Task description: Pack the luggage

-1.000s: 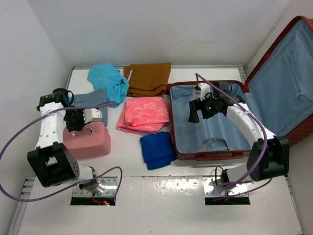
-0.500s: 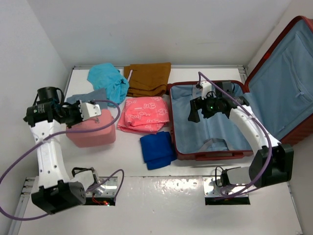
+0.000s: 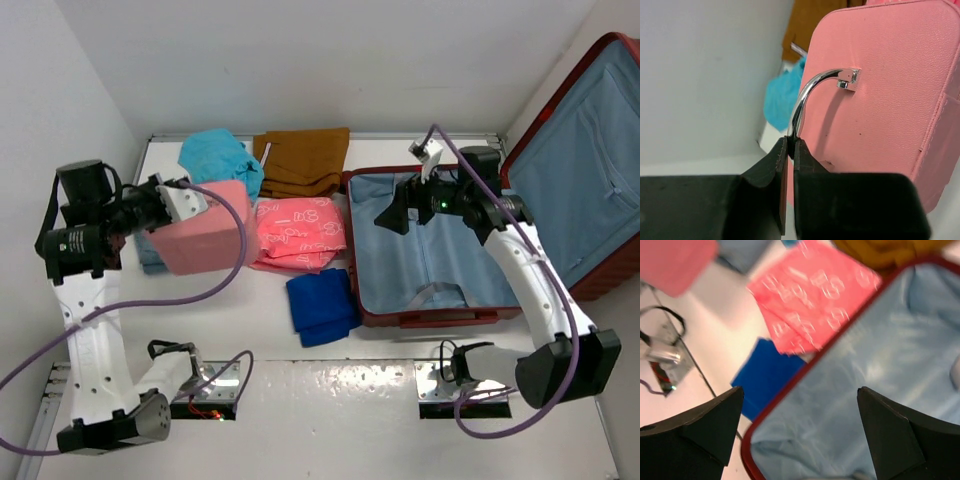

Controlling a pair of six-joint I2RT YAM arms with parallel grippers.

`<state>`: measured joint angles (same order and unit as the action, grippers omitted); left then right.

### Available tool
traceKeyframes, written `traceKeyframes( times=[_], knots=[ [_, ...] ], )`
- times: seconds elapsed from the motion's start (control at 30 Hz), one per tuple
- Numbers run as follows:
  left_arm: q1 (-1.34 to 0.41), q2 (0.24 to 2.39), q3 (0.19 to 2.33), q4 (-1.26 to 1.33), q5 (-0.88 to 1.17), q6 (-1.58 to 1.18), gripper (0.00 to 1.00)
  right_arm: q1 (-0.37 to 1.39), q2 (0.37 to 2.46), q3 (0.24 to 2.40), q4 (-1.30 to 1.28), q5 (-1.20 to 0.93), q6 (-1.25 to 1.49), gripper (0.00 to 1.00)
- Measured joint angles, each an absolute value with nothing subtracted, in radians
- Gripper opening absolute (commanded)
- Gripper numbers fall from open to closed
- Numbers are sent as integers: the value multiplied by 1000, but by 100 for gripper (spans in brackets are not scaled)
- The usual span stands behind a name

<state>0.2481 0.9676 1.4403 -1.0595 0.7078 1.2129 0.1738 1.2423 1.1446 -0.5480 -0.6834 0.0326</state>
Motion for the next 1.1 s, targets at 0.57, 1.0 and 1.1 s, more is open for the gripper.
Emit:
traceKeyframes(
  times=[0.57, 1.0, 1.1],
  knots=[
    [-181, 1174, 1549, -881, 668, 1073, 0, 489, 1605, 1762, -282, -863, 355, 92],
    [-363, 1215, 1567, -813, 579, 1036, 0, 585, 1701, 1777, -345, -842, 366, 74],
    [-385, 1215, 1568, -796, 563, 1030, 0, 596, 1704, 1777, -356, -845, 358, 61]
  ],
)
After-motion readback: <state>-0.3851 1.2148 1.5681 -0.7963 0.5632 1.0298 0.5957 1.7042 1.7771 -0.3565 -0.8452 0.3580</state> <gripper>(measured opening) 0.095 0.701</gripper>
